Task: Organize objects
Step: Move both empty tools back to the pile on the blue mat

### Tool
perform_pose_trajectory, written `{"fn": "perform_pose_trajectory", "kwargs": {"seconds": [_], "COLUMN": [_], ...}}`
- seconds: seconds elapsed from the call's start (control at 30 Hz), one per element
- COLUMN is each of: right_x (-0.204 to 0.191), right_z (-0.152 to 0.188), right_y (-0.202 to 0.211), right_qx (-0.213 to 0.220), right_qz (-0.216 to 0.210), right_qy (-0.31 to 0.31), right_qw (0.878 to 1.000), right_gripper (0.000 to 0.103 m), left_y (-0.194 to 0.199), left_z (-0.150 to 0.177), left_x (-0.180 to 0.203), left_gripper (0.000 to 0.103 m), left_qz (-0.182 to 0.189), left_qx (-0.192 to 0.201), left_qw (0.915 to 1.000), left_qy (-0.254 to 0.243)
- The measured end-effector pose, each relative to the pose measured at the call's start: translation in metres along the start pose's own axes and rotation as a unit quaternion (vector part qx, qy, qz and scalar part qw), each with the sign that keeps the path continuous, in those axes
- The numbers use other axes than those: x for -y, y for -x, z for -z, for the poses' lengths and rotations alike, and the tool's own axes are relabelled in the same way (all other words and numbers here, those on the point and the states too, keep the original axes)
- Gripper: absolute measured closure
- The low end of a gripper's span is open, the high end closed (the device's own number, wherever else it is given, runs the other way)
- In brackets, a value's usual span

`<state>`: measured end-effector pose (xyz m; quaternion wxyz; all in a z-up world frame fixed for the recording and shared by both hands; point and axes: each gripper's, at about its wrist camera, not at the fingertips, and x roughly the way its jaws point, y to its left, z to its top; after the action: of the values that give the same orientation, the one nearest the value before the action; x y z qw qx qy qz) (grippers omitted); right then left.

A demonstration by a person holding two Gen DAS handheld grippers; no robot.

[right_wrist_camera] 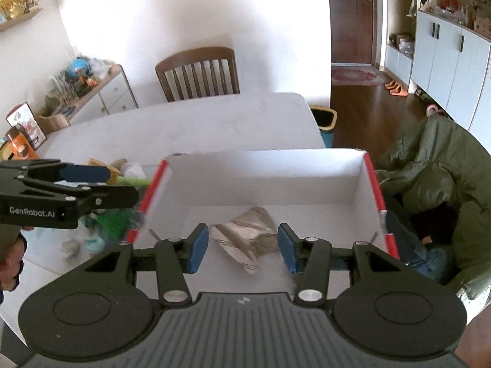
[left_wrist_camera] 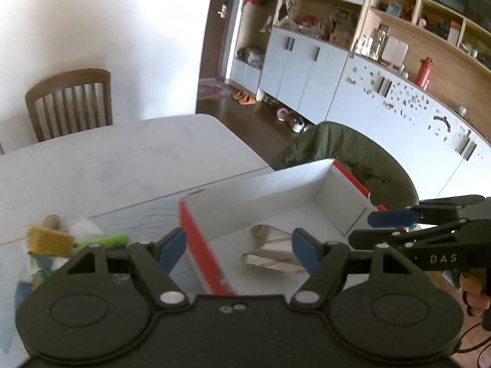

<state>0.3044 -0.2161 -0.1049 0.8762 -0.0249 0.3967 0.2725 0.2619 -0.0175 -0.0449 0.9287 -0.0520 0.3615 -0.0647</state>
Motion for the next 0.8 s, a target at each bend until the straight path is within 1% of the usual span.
{"fn": "perform_pose_trajectory", "kwargs": {"seconds": [0.13, 0.27, 0.3, 0.33, 0.4, 0.47, 0.6, 0.67, 0.8], "right_x": [-0.026, -0.051, -0.057, -0.063, -0.077, -0.087, -0.108, -0.117, -0.135], "right_z": [0.0, 0.001, 0.001, 0.002, 0.002, 0.003, 0.004, 0.004, 0.005], "right_y": [0.007, 0.013, 0.014, 0.015, 0.015, 0.015, 0.015, 0.014, 0.011], "right_qx": [0.015, 0.026, 0.028, 0.03, 0.034, 0.035, 0.044, 0.048, 0.051], "right_qz": [-0.002, -0.012, -0.013, -0.013, -0.016, -0.017, -0.023, -0.025, -0.03], "right_qy": [-0.005, -0.009, -0.009, -0.01, -0.011, -0.012, -0.013, -0.015, -0.019], "right_qw": [1.0, 1.0, 0.999, 0.999, 0.999, 0.999, 0.999, 0.998, 0.998], "right_gripper": [0.054, 0.053, 0.05, 0.048, 0.048, 0.047, 0.04, 0.038, 0.034], "left_y": [0.025, 0.045, 0.05, 0.055, 0.063, 0.07, 0.086, 0.093, 0.106], "left_z": [0.006, 0.012, 0.013, 0.015, 0.018, 0.021, 0.029, 0.033, 0.039], "left_x": [-0.018, -0.036, -0.039, -0.044, -0.051, -0.059, -0.077, -0.087, -0.102], "left_gripper": [0.028, 0.023, 0.022, 0.021, 0.019, 0.014, 0.009, 0.004, 0.001], "left_qz": [-0.002, 0.0, 0.0, -0.002, -0.002, -0.005, -0.013, -0.015, -0.022], "left_qx": [0.014, 0.022, 0.025, 0.028, 0.032, 0.037, 0.049, 0.056, 0.067], "left_qw": [0.9999, 0.9996, 0.9995, 0.9994, 0.9993, 0.999, 0.9985, 0.9981, 0.9974], "left_qy": [0.005, 0.016, 0.017, 0.018, 0.021, 0.024, 0.023, 0.02, 0.018]}}
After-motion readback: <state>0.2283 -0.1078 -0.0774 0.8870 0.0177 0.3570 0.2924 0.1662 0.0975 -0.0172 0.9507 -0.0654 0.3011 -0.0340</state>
